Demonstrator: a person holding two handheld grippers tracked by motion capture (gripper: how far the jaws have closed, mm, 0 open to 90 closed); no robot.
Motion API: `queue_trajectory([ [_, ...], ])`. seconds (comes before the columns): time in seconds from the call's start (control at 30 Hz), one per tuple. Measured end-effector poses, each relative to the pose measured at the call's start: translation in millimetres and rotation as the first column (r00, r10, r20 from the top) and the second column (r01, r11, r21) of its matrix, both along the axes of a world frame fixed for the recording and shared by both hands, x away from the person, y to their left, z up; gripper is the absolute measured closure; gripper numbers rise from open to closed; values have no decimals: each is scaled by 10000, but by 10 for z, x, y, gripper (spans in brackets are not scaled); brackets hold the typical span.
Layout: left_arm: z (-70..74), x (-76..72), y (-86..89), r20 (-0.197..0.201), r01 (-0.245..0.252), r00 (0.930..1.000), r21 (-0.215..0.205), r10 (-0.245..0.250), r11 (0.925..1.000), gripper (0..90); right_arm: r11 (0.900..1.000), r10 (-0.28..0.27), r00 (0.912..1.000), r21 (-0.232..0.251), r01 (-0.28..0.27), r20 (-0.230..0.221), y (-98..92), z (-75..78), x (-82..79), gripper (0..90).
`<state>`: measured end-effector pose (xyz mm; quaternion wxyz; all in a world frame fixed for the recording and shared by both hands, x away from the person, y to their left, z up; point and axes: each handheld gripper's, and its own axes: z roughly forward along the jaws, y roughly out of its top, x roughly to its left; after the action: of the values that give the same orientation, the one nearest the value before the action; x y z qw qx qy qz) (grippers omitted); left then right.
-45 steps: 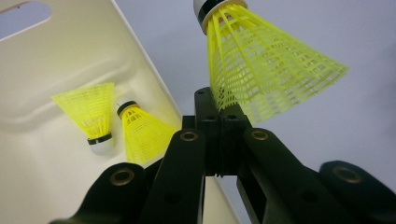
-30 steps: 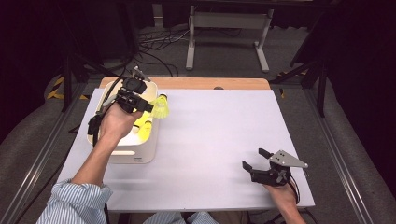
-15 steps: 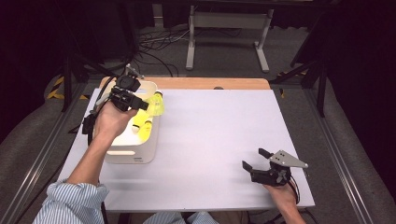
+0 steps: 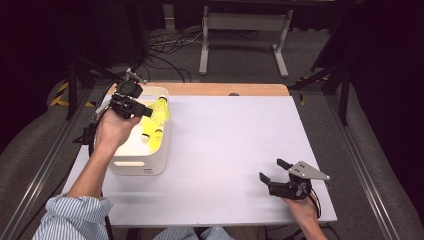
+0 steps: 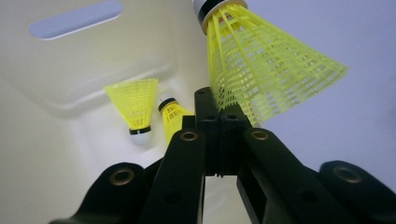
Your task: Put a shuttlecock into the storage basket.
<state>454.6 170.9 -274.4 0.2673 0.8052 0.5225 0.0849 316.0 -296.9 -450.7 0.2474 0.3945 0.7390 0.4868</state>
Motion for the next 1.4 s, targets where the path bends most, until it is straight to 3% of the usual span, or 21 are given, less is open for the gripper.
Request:
queue_trajectory([
  [0.87, -232, 86, 307, -253, -738, 9969, 290, 746, 9968, 898, 10000, 37, 10000, 21, -37, 66, -1, 7, -8, 155],
  [1.4, -395, 148, 358, -444, -896, 9947, 648, 925, 9939, 896, 10000, 35, 10000, 16, -36, 63, -1, 6, -6, 155],
])
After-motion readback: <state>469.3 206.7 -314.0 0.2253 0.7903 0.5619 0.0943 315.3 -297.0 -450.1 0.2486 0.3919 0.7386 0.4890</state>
